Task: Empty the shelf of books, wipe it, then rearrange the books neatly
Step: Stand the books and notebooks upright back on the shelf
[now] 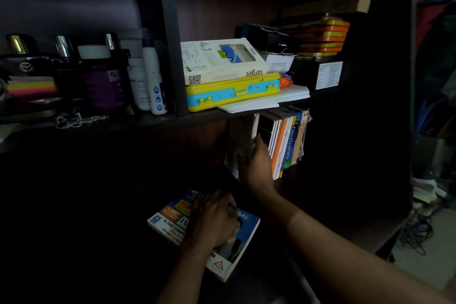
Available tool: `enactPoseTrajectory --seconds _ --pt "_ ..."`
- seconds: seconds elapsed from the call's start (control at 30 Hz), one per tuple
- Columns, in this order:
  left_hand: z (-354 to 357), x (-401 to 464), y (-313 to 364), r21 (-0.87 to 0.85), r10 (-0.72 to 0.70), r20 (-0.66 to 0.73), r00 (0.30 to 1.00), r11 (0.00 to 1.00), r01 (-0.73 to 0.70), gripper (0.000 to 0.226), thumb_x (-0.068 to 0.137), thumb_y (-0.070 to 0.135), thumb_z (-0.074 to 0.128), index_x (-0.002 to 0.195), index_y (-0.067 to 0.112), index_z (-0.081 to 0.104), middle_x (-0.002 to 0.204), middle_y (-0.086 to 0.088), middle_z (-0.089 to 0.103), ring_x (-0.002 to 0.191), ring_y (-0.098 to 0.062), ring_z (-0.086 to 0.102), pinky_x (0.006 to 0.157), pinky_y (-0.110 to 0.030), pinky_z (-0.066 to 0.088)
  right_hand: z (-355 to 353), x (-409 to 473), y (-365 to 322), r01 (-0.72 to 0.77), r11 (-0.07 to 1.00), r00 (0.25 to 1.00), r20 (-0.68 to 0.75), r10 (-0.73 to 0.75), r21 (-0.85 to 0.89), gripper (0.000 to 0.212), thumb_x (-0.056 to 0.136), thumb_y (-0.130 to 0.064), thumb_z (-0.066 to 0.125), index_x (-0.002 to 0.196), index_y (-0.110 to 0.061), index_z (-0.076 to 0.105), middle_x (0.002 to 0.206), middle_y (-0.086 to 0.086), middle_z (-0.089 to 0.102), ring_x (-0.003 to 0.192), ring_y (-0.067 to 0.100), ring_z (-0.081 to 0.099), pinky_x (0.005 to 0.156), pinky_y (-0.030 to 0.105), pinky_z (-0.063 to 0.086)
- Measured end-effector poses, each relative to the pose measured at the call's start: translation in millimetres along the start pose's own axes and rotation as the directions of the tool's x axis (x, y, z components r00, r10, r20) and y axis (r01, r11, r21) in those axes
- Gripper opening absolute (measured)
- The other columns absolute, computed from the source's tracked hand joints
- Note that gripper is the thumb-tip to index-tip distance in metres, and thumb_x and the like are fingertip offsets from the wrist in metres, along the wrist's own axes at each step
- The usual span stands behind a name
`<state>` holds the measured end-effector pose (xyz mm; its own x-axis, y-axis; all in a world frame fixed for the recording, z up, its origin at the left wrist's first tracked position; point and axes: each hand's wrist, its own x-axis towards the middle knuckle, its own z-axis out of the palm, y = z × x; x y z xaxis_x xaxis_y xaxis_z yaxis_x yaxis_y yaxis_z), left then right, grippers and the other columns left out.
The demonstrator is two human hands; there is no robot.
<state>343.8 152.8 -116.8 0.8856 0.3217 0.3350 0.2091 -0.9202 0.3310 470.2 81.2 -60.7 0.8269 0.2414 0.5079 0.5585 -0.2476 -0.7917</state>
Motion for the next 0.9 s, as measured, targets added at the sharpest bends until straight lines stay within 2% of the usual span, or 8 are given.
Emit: enactPoseTrajectory --seconds 0.07,0.13,0.3,0.4,0.53,0.63,0.77,0.9 --pt "8.1 0.8 -6.4 0.074 0.044 0.003 0.999 0.996 -0.044 0.029 0.076 0.041 0.043 0.091 0.025 0.061 0.11 0.008 0.059 0.106 -0.019 0.055 0.097 -0.04 0.033 -5.3 -8.2 -1.4 0.026 1.0 1.0 0.005 -0.026 0.001 0.063 0.094 -0.007 0.06 0.151 0.0 0.034 0.149 0.019 0.041 0.137 0.032 0.041 0.112 0.032 0.036" --pt "10.4 2.4 -11.6 0.131 0.057 0.013 0.998 0.99 -0.058 0.028 0.076 0.044 0.035 0.086 0.027 0.055 0.11 0.009 0.057 0.107 -0.021 0.054 0.095 -0.04 0.033 -12.1 -13.4 -3.0 0.084 0.995 0.996 -0.026 -0.083 0.045 0.067 0.096 -0.007 0.058 0.155 -0.002 0.027 0.157 0.016 0.028 0.145 0.028 0.03 0.12 0.032 0.027" --pt "-14.2 5.6 2.2 -0.217 -0.181 -0.197 0.963 0.966 0.137 0.054 0.073 0.046 0.014 0.101 0.028 0.057 0.114 0.003 0.052 0.11 -0.022 0.043 0.101 -0.047 0.037 -44.4 -46.9 9.3 0.1 0.982 0.994 0.029 -0.107 0.162 0.051 0.093 -0.015 0.067 0.139 -0.027 0.049 0.138 -0.01 0.053 0.13 0.011 0.052 0.106 0.038 0.049" --pt "-25.1 5.2 3.8 -0.467 -0.375 -0.361 0.854 0.865 0.183 0.024 0.081 0.036 0.026 0.092 0.029 0.046 0.106 0.004 0.043 0.103 -0.025 0.043 0.097 -0.052 0.038 -62.6 -94.0 10.1 -0.157 0.915 0.958 0.282 0.05 0.371 0.034 0.091 -0.03 0.071 0.121 -0.029 0.057 0.108 -0.018 0.071 0.107 0.012 0.067 0.086 0.022 0.055" --pt "-35.2 3.7 15.1 -0.574 -0.39 -0.424 0.817 0.814 0.09 0.021 0.08 0.024 0.036 0.1 0.022 0.043 0.112 0.003 0.036 0.107 -0.023 0.043 0.101 -0.042 0.037 -57.2 -117.3 13.7 -0.023 0.958 0.862 0.491 -0.126 0.285 0.039 0.09 -0.021 0.075 0.123 -0.021 0.057 0.108 -0.012 0.072 0.101 0.005 0.07 0.084 0.024 0.057" --pt "-38.1 2.7 15.8 -0.44 -0.23 -0.6 0.766 0.895 -0.076 0.021 0.086 0.009 0.045 0.106 0.01 0.05 0.117 -0.001 0.04 0.113 -0.02 0.044 0.105 -0.019 0.03 -54.6 -110.0 23.0 0.057 0.975 0.949 0.291 -0.121 0.216 0.032 0.092 -0.016 0.071 0.115 -0.03 0.054 0.105 -0.013 0.07 0.096 0.001 0.068 0.081 0.025 0.058" --pt "-35.0 1.2 8.5 -0.205 -0.124 -0.785 0.606 0.977 -0.066 0.016 0.096 0.018 0.054 0.111 0.015 0.05 0.114 -0.007 0.054 0.103 -0.028 0.056 0.09 -0.043 0.044 -60.2 -106.1 27.4 -0.068 0.971 0.994 -0.066 0.086 0.23 0.037 0.085 -0.016 0.079 0.093 -0.033 0.048 0.091 -0.008 0.064 0.08 0.001 0.063 0.067 0.011 0.049" --pt "-25.8 -2.2 12.7 -0.275 -0.214 -0.751 0.624 0.962 0.0 0.027 0.101 0.039 0.049 0.117 0.018 0.044 0.107 -0.013 0.065 0.092 -0.032 0.066 0.073 -0.037 0.052 -54.7 -111.0 24.1 0.115 0.987 0.987 0.102 -0.127 0.115 0.031 0.082 -0.025 0.082 0.096 -0.032 0.055 0.093 -0.015 0.065 0.087 -0.002 0.062 0.076 0.011 0.046"
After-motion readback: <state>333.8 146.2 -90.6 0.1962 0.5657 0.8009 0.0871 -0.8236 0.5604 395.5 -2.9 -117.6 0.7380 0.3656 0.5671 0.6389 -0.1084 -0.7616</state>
